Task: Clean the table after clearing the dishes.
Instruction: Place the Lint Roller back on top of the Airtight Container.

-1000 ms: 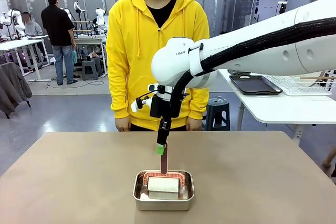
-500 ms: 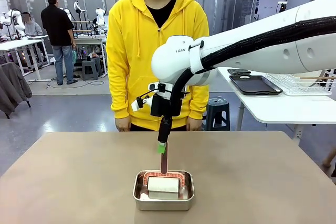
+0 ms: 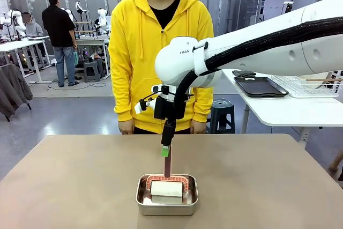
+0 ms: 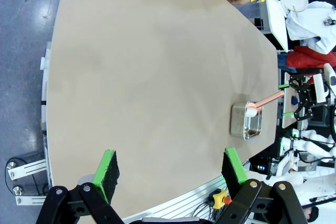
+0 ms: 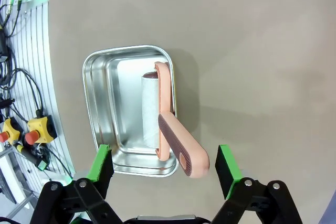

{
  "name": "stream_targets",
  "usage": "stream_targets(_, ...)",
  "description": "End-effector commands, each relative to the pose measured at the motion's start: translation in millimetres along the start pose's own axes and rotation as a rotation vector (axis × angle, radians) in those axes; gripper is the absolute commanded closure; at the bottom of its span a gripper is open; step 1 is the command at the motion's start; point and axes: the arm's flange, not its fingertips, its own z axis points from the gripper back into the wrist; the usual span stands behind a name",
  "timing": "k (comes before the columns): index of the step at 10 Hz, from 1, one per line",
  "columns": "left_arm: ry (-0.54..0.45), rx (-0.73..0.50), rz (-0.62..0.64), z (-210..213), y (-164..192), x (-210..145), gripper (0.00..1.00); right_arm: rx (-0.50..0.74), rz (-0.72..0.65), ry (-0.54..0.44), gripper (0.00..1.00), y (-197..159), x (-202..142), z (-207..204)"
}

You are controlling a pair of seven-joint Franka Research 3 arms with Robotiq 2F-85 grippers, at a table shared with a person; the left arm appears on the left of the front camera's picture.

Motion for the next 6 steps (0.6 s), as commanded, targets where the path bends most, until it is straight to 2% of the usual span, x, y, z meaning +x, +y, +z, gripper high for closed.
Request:
stream_targets(1, 0.000, -0.006, 0.001, 2.2, -0.9, -1.4, 0.00, 0.001, 0.002, 0.000, 0.02, 2.1, 1.0, -0.1)
stream_targets(6, 0.000, -0.006, 0.001, 2.2, -0.9, -1.4, 0.00, 0.001, 0.002, 0.000, 0.02, 2.1, 1.0, -0.1)
